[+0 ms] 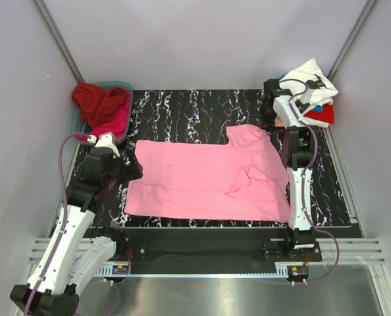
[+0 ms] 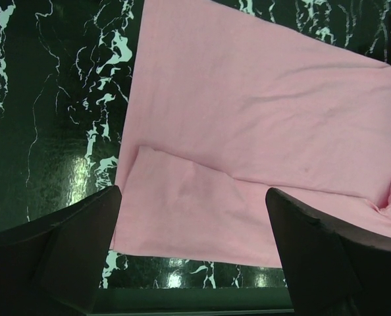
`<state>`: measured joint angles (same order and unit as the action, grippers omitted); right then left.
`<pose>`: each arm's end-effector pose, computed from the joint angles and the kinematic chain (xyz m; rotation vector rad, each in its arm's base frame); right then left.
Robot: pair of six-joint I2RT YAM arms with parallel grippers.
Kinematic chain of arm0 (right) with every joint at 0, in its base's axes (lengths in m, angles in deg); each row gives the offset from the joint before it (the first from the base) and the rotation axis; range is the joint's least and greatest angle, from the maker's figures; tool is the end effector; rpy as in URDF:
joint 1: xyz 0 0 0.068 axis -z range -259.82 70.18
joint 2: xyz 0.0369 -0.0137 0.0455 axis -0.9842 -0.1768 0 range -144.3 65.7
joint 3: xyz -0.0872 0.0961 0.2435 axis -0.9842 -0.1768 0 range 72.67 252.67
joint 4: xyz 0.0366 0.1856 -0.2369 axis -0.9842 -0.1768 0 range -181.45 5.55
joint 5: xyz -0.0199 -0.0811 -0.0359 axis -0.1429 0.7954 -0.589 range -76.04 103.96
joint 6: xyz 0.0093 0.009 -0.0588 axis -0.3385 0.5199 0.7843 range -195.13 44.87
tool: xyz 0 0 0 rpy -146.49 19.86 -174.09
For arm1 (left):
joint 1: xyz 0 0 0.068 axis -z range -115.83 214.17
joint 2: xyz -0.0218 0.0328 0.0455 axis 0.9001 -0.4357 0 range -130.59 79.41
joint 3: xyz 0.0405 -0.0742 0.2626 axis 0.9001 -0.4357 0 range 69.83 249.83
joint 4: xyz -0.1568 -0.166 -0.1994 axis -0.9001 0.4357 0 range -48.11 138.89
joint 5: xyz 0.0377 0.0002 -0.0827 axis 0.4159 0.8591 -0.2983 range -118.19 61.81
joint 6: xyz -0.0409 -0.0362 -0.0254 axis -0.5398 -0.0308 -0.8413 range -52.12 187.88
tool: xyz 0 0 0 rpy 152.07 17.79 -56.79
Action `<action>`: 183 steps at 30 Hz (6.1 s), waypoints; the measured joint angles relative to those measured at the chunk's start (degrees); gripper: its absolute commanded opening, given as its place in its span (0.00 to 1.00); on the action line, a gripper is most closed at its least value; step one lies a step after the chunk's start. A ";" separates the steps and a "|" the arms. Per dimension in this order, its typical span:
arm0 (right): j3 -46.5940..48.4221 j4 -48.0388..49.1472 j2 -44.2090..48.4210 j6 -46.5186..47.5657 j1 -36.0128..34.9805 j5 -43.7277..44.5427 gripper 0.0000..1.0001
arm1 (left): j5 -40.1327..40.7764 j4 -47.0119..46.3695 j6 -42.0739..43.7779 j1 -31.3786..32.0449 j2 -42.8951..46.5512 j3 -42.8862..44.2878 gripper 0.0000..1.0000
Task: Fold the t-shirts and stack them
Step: Fold the tshirt
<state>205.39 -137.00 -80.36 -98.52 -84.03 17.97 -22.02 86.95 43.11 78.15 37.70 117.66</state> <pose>0.5839 0.0399 0.1464 0.4726 2.6747 0.0459 0.1890 -0.0420 0.3073 -0.2701 2.2408 -0.2429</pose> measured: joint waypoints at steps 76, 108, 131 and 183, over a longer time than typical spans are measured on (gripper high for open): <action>-55.84 17.99 51.25 -1.86 -2.19 -10.78 0.00 | 9.92 1.84 -5.49 -5.53 -87.71 56.30 0.00; -68.61 10.51 75.63 -0.87 -2.19 -6.80 0.00 | 6.01 0.37 -4.20 -4.22 -55.12 22.03 0.00; -83.54 1.90 94.99 -16.11 -2.23 -0.02 0.94 | 7.13 -2.38 -5.77 -3.74 -43.01 5.79 0.83; 17.29 15.50 -14.64 -27.08 -9.60 -32.68 0.75 | 4.72 -17.79 -20.37 32.72 -41.88 -5.09 0.69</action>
<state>222.68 -121.51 -95.00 -125.61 -93.62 -14.70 -17.30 69.15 22.74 110.87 -4.18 112.57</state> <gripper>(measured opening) 0.749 0.690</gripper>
